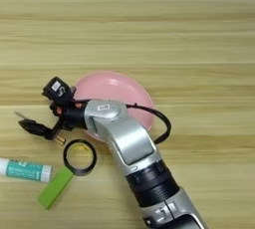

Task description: Move the objects on the table

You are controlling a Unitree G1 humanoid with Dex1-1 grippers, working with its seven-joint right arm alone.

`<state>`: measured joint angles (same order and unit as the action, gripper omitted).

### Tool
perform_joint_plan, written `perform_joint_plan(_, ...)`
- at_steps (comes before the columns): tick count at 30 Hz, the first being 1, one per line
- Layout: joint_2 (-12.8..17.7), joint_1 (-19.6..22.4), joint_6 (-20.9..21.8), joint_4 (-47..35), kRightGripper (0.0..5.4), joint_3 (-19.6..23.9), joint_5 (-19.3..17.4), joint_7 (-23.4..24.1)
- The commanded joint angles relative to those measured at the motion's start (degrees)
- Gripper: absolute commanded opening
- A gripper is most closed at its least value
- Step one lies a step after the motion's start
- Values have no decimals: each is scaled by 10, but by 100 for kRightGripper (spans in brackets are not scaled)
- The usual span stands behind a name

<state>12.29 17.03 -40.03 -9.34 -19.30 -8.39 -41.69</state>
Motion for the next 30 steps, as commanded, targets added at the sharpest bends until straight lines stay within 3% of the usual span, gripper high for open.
perform_joint_plan(1,-2,45,11,-31,538,20,-10,14)
perform_joint_plan(30,15,87,21,11,538,76,-18,26)
